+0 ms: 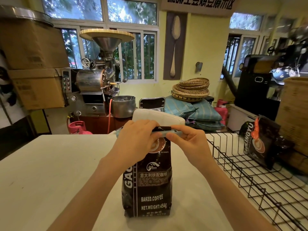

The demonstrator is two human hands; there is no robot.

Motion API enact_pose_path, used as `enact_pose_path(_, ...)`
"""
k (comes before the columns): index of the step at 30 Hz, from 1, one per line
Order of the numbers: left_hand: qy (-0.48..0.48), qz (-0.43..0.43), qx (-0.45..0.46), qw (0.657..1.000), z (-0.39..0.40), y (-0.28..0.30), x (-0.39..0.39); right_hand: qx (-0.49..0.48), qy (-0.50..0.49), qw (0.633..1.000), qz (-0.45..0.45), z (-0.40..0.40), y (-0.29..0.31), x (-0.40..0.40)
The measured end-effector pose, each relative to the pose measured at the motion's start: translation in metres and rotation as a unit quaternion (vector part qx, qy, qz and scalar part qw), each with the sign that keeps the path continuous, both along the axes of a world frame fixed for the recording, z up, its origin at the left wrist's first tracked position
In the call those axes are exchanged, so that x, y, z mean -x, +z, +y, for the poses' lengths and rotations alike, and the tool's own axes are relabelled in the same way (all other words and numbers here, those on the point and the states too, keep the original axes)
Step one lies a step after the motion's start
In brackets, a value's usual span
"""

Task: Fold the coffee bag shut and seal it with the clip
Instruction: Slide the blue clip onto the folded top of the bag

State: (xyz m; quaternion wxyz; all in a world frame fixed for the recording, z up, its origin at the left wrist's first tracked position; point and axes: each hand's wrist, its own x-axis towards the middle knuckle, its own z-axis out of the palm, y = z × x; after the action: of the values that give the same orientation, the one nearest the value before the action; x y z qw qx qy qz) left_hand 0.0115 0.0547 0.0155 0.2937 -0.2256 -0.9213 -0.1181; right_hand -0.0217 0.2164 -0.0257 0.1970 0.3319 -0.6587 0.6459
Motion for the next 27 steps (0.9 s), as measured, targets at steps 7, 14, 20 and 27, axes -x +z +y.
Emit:
enact_pose_path(7, -0.009, 0.011, -0.011, 1.0, 0.002, -0.001, -0.001, -0.041, -0.082, 0.993, 0.068, -0.002, -0.007, -0.004)
enact_pose_path(14, 0.03, 0.031, -0.174, 0.984, -0.026, -0.021, -0.002, 0.039, 0.061, 0.99, -0.124, 0.0, -0.007, 0.008)
enact_pose_path(20, -0.015, -0.396, -0.431, 0.81, -0.056, -0.061, -0.012, 0.072, 0.106, 0.975, -0.184, -0.004, -0.015, 0.007)
enact_pose_path(27, -0.062, -0.39, -0.474, 0.787, -0.057, -0.081, -0.011, -0.072, 0.103, 0.948, -0.292, -0.014, -0.06, -0.017)
